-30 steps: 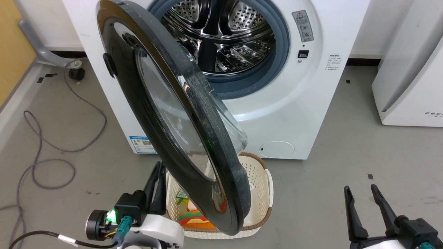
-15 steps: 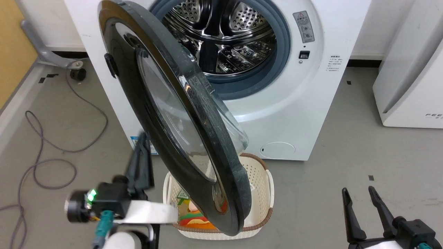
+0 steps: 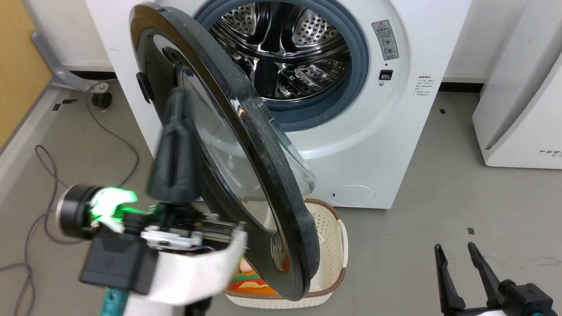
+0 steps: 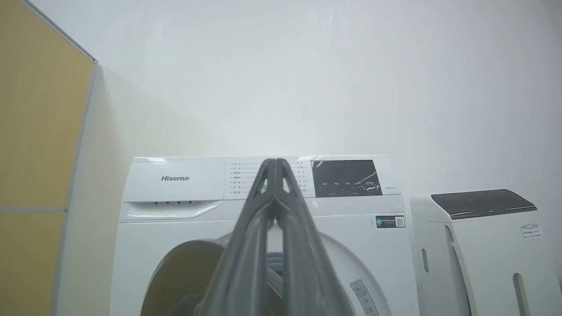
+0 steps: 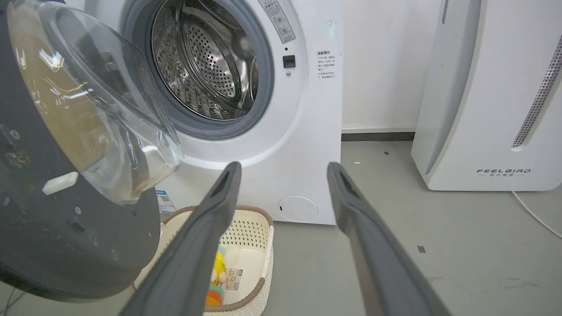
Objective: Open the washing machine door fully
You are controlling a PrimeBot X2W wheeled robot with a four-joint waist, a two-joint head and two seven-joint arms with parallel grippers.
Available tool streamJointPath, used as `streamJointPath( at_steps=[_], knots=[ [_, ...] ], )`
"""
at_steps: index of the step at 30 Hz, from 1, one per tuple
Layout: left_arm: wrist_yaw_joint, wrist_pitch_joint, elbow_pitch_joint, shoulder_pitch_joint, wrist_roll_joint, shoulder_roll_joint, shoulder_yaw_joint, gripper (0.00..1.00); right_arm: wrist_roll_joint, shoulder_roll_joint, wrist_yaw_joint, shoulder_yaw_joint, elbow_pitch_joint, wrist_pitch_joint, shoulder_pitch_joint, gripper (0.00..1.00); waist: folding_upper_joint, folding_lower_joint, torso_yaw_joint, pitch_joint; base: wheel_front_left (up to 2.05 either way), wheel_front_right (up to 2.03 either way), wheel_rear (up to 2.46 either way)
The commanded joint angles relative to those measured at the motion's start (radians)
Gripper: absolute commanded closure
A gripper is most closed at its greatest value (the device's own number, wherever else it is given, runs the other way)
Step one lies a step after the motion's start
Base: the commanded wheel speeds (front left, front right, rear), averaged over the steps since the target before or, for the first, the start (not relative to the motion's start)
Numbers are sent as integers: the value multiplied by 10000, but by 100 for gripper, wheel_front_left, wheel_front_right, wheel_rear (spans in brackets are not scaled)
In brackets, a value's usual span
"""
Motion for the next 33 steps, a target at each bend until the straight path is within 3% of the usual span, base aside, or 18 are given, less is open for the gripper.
streamJointPath(
  at_steps=[1,9,21,24,33],
  knots=[
    [-82,-46,-145,-197,13,24,-226,100,75,39,8,-4,45,-43,142,0,0,0,-7,-14,0,0,0],
    [-209,-46,24,-603,-560,24,-2363,100,95,39,8,-16,125,-43,215,0,0,0,-38,-75,0,0,0],
    [-616,1209,2248,19,-2024,24,-5313,100,246,39,8,-48,189,-43,246,0,0,0,24,105,0,0,0],
    [-522,1664,3362,168,-2312,24,-5813,100,291,39,8,-20,264,-43,147,0,0,0,11,218,0,0,0],
    [172,1281,5304,-448,-2595,24,-5488,100,374,39,8,-24,436,-43,28,0,0,0,-66,310,0,0,0]
  ],
)
